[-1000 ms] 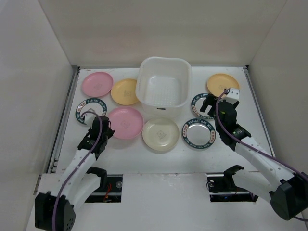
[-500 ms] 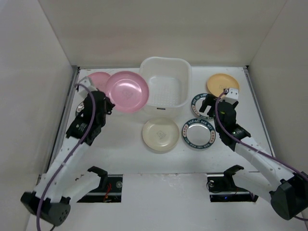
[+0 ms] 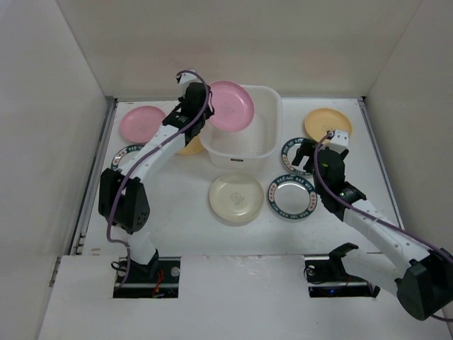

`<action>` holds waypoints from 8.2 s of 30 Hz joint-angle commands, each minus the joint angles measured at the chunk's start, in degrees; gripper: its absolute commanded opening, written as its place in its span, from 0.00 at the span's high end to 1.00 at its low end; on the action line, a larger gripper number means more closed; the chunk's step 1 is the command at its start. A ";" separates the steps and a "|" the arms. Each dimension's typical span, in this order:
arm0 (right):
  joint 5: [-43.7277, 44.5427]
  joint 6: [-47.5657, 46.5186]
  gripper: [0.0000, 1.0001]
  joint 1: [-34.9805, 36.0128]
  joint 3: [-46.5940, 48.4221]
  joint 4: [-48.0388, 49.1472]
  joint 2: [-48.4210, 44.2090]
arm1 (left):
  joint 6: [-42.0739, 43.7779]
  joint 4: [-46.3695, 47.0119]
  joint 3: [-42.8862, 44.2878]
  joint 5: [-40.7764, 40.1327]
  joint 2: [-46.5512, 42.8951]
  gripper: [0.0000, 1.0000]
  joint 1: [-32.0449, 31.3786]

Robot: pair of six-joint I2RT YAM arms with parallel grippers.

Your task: Place the plates into the plastic bin on the countertop

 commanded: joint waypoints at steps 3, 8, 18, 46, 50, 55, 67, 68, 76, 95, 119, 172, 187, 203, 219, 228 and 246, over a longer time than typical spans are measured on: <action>-0.02 0.42 0.00 0.63 1.68 3.15 2.44 | 4.38 3.87 12.82 1.18 8.76 0.97 -1.80; -0.02 0.34 0.00 0.63 2.03 3.41 3.32 | 6.15 1.59 19.42 1.36 16.94 0.96 -2.59; -0.02 0.16 0.00 0.63 2.82 3.32 5.51 | 8.96 -0.70 21.72 1.71 26.18 0.92 -3.03; -3.97 16.06 0.14 24.09 0.36 -9.77 11.75 | 18.11 15.47 -22.44 -17.52 -26.51 0.00 -17.27; -4.85 20.19 0.23 24.97 -0.78 -9.60 13.07 | 11.70 15.56 -38.62 -22.89 -38.30 0.00 -16.83; -8.10 23.71 0.36 25.94 -0.70 -9.51 15.97 | 6.42 11.88 -50.25 -23.60 -46.40 0.00 -14.90; -12.23 29.78 0.49 29.02 1.15 -9.07 25.72 | -0.27 8.35 -61.78 -18.43 -52.39 0.00 -6.11; -12.32 29.87 0.52 29.02 1.41 -9.07 26.51 | -0.53 8.61 -62.21 -17.20 -52.30 0.00 -5.06; -12.85 29.87 0.91 29.80 2.38 -8.54 28.98 | -1.50 10.29 -64.50 -12.44 -53.18 0.00 -0.13; -2.30 11.52 1.00 26.05 24.95 -27.62 6.04 | -6.86 8.79 -69.34 -12.53 -61.27 0.00 8.31; -13.82 -1.07 0.97 0.10 67.33 -19.97 56.66 | -7.47 8.97 -70.30 -9.54 -61.53 0.00 10.24; -23.75 0.95 0.20 2.91 10.82 6.22 4.02 | -39.46 56.42 -73.47 24.91 -13.39 0.26 48.12; -23.22 0.34 0.20 2.21 10.03 5.96 2.70 | -47.46 70.32 -75.83 28.60 -1.65 0.93 46.28; -18.22 0.86 0.20 4.93 10.73 0.95 -3.18 | -23.30 13.01 -52.57 19.81 -51.27 0.93 26.61; -10.30 4.20 0.20 3.71 8.62 -9.42 -9.33 | -13.10 20.31 -17.33 28.25 -10.66 0.93 6.82; -5.12 8.59 0.21 2.13 8.62 -17.06 -8.90 | -10.03 14.86 -4.13 31.41 5.43 0.92 4.62; -5.64 15.71 0.22 -2.27 7.04 -26.47 -4.25 | 3.59 4.66 6.95 26.59 19.51 0.58 -0.30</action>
